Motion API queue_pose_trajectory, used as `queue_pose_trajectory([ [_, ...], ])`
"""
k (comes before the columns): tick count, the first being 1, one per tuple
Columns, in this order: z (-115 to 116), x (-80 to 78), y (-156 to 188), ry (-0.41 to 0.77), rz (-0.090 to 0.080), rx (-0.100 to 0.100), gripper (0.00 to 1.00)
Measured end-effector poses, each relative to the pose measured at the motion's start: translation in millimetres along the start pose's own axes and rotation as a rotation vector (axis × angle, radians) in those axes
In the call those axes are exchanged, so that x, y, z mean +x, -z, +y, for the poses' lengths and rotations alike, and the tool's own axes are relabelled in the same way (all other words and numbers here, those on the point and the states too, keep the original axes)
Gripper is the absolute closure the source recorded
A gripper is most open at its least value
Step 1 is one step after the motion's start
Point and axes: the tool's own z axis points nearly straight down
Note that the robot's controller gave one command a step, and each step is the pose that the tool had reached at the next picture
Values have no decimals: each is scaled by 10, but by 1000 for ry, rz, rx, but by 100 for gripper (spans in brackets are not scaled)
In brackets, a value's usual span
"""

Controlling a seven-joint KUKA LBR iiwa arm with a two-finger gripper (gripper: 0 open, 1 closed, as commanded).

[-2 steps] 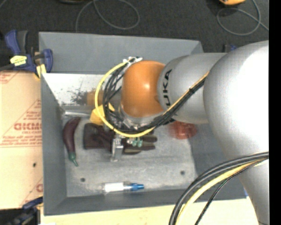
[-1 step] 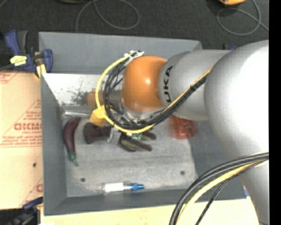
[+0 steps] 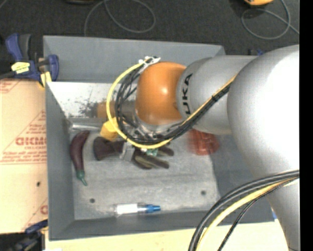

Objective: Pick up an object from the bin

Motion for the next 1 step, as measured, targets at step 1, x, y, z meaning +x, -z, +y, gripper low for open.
queue_pose_trajectory([
  [1, 0, 0, 0, -1, 0, 0, 100],
])
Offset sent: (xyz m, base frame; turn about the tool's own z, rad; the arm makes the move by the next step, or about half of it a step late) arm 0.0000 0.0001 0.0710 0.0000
